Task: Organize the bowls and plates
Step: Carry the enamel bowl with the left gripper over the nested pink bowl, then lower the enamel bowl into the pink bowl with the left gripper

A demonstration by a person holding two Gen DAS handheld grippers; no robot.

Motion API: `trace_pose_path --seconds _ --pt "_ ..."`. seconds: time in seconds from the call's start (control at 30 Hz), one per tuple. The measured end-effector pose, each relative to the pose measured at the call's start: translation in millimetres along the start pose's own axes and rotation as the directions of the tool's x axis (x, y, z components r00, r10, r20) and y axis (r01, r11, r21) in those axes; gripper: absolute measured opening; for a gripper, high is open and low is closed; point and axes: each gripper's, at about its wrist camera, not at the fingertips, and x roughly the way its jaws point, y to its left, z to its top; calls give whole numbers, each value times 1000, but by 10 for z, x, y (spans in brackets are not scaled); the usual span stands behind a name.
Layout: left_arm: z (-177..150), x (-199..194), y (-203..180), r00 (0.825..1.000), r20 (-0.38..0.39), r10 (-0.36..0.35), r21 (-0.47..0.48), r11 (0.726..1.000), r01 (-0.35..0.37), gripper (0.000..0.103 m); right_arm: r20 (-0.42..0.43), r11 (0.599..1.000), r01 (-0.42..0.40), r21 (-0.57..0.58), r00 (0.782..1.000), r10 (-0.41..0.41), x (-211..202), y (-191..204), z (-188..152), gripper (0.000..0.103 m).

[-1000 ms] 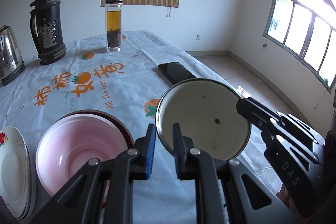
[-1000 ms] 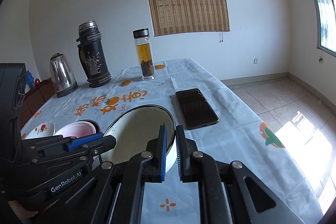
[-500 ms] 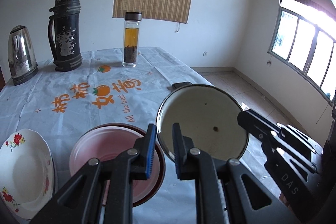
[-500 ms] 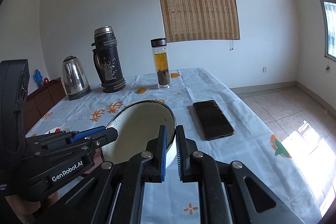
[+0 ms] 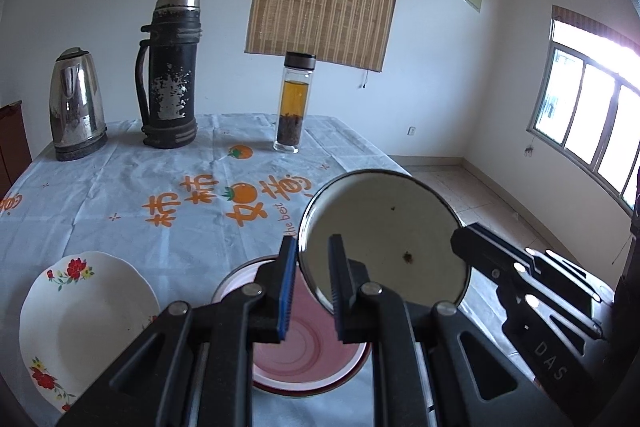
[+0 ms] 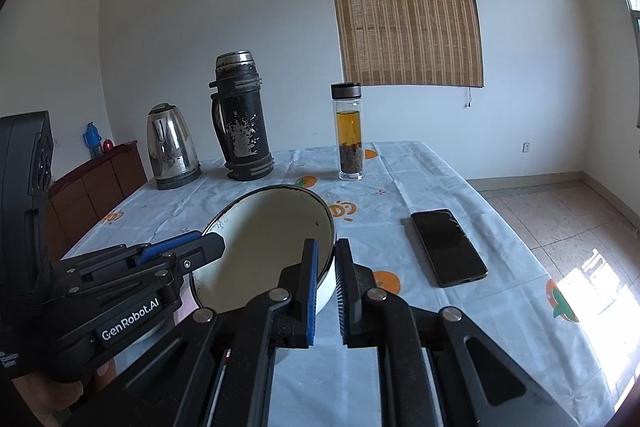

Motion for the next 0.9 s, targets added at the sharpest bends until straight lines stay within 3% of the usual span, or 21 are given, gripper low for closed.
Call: trace_pose_path --seconds 0.2,0.9 --pt "12 -56 143 1000 17 25 -19 1000 -25 13 -20 1000 -23 -15 1000 22 77 149 -24 10" --pt "-55 6 374 998 -40 54 -59 997 -57 13 -86 998 -43 -37 996 39 253 364 -71 10"
